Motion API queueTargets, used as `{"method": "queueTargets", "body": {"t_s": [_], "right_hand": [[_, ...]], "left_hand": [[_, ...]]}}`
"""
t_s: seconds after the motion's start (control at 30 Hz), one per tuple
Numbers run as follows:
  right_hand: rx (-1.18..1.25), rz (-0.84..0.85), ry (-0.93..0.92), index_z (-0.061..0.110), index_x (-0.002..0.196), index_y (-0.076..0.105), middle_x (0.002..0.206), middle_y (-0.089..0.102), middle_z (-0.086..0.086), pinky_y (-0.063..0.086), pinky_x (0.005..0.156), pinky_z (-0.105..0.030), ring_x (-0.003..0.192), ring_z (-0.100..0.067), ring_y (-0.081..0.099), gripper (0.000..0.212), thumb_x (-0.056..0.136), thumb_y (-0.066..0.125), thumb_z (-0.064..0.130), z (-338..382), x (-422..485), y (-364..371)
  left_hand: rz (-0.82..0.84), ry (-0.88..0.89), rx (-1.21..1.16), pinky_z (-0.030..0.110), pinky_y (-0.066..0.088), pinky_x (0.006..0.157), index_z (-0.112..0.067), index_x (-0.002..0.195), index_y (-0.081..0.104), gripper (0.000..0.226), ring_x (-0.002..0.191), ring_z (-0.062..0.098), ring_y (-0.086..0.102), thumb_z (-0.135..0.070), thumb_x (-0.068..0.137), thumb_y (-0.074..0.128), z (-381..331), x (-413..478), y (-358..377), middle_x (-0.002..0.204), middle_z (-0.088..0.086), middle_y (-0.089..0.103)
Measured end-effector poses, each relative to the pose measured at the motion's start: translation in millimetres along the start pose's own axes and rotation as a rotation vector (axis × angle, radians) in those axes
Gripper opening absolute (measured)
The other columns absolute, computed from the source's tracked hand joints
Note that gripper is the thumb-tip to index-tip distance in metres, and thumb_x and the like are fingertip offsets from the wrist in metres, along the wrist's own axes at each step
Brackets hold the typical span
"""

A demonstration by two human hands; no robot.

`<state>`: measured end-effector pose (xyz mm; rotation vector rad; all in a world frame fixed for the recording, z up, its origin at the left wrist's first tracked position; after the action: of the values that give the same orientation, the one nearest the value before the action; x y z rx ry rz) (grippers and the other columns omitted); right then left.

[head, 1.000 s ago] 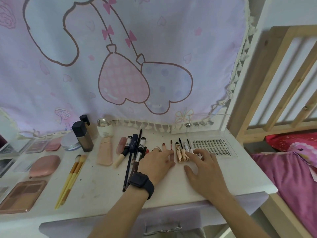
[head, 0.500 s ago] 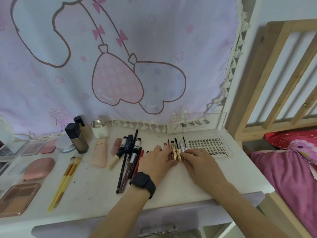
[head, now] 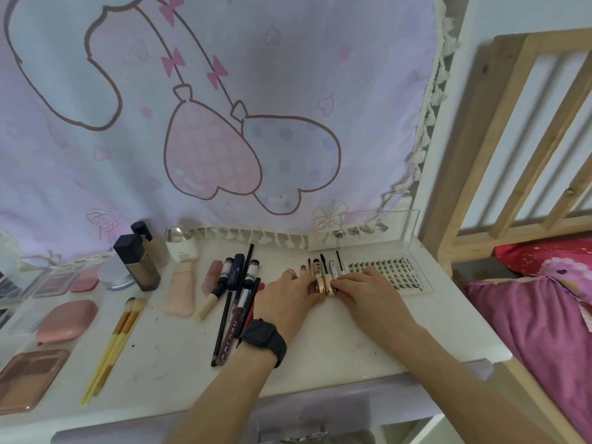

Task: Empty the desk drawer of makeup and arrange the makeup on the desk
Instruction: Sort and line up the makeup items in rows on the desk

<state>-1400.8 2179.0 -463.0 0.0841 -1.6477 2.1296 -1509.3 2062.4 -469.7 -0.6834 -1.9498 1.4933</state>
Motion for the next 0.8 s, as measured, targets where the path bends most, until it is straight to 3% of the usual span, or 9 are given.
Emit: {"method": "queueTargets", "body": {"t_s": [0.3,0.57,0.8], "right_hand": [[0.006,0.012,0.014,0.027,0.131,0.067,0.133,0.066,0.011,0.042,0.094,-0.03,0.112,-0.02,0.048,0.031,0.106,0.05,0.029,-2,4,1],[0.012,-0.059,-0.015,0.017,0.118,0.074,0.119,0.072,0.004,0.046,0.087,-0.034,0.103,-0.024,0.053,0.023,0.1,0.061,0.016,3,-2,-4],[0.031,-0.163,-0.013,0.01,0.114,0.076,0.112,0.074,-0.003,0.052,0.086,-0.039,0.099,-0.031,0.061,0.026,0.09,0.071,0.003,12,-15,-14]], "left_hand": [[-0.019,-0.01,0.011,0.029,0.04,0.063,-0.038,0.127,0.054,0.046,0.09,0.025,0.065,-0.066,0.091,0.05,1,3,-1,0.107,-0.004,0.057],[-0.025,-0.009,-0.007,0.029,0.041,0.065,-0.035,0.132,0.05,0.051,0.094,0.024,0.065,-0.066,0.091,0.049,1,0,-3,0.11,-0.003,0.058],[-0.039,-0.004,-0.03,0.029,0.043,0.066,-0.036,0.133,0.05,0.04,0.097,0.024,0.065,-0.054,0.097,0.048,4,-12,-17,0.116,-0.003,0.06]]}}
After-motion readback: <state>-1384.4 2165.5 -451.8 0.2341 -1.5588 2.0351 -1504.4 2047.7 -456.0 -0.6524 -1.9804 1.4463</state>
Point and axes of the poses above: each hand's wrist, its own x-axis towards the middle knuckle, its own y-axis out of the palm, z = x × y, the point moved 7 cm from there along x, towards the middle knuckle
